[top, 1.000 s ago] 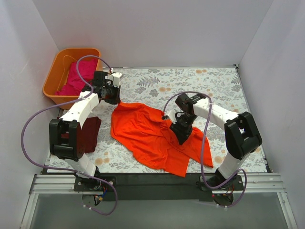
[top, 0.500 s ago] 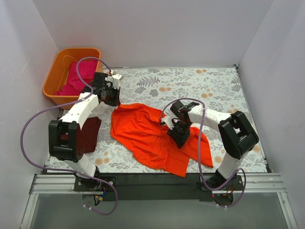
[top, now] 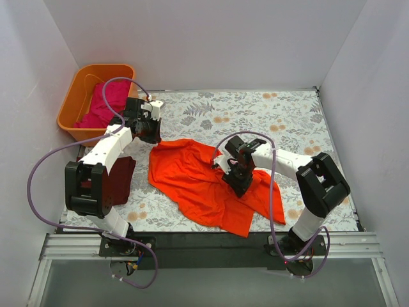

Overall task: Fold and stack the t-shirts
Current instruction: Flatten the tshirt out

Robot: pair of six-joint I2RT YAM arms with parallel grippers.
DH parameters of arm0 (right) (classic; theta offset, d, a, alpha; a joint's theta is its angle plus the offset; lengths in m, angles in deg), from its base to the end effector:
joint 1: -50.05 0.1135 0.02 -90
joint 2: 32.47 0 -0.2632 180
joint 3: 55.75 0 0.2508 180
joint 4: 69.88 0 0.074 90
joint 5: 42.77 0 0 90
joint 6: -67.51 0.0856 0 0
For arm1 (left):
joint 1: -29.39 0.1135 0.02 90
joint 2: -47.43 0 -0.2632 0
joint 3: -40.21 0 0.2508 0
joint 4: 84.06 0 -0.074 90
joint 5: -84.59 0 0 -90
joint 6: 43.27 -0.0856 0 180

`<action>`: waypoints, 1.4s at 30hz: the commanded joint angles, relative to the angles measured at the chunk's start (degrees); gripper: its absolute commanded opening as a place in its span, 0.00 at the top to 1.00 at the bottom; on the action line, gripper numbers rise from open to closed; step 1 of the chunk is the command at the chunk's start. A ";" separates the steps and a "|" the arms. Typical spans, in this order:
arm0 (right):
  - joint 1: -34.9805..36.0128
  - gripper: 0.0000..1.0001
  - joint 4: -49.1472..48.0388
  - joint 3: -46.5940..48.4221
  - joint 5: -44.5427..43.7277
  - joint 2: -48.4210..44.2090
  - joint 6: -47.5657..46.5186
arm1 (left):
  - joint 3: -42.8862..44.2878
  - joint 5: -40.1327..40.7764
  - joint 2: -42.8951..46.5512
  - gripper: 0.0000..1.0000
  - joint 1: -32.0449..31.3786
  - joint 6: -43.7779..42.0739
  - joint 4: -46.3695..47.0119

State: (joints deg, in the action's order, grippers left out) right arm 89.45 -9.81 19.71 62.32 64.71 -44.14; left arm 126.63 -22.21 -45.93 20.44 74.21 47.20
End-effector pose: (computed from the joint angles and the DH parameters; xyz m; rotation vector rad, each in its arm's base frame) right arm 0.2241 0.2129 0.1268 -1.5542 2.5795 0.4274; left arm 0.3639 -0.0824 0.2171 -0.3011 2.5808 -0.6146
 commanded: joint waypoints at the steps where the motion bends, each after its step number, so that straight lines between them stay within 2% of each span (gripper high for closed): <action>1: 2.26 0.66 -1.15 -1.50 -2.86 -2.00 0.82 | -0.24 0.36 3.89 1.00 0.07 -0.41 -0.44; 9: 2.35 0.62 -3.16 -2.82 -4.28 2.47 -0.06 | -0.15 0.54 3.63 1.00 0.07 -0.50 -0.44; 18: 2.26 0.67 -4.14 -6.60 -6.74 1.25 -1.63 | 0.02 0.71 3.54 1.00 0.07 -1.12 -1.05; 19: 2.09 0.70 -4.14 -6.95 -7.26 0.90 -1.82 | 0.11 0.71 3.45 1.00 0.07 -1.20 -0.88; 20: 1.83 0.79 -4.23 -7.04 -7.88 0.99 -2.25 | 0.11 0.63 3.19 1.00 0.07 -1.12 -0.79; 22: 1.74 0.90 -4.05 -6.78 -8.32 1.34 -2.26 | 0.29 0.71 2.92 1.00 0.07 -1.29 -0.88; 25: 1.65 0.99 -1.95 -3.89 -7.98 -0.15 -2.52 | 0.99 0.89 2.66 1.00 0.07 -1.38 -1.14; 32: -2.65 0.99 7.02 3.04 -9.02 -9.19 -13.32 | 8.52 -1.22 3.10 1.00 1.56 -0.59 -2.19; 37: -11.87 0.99 12.19 13.06 -10.69 -10.53 -22.62 | 19.60 -3.85 -0.41 1.00 4.29 2.21 -3.60; 42: -20.05 0.99 15.19 26.67 -14.82 -8.51 -26.95 | 30.16 -5.35 -2.96 1.00 5.43 3.28 -4.22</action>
State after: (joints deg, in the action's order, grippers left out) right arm 73.25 0.25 38.55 51.02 55.84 -65.03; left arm 151.35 -25.29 -48.40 25.31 76.20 43.44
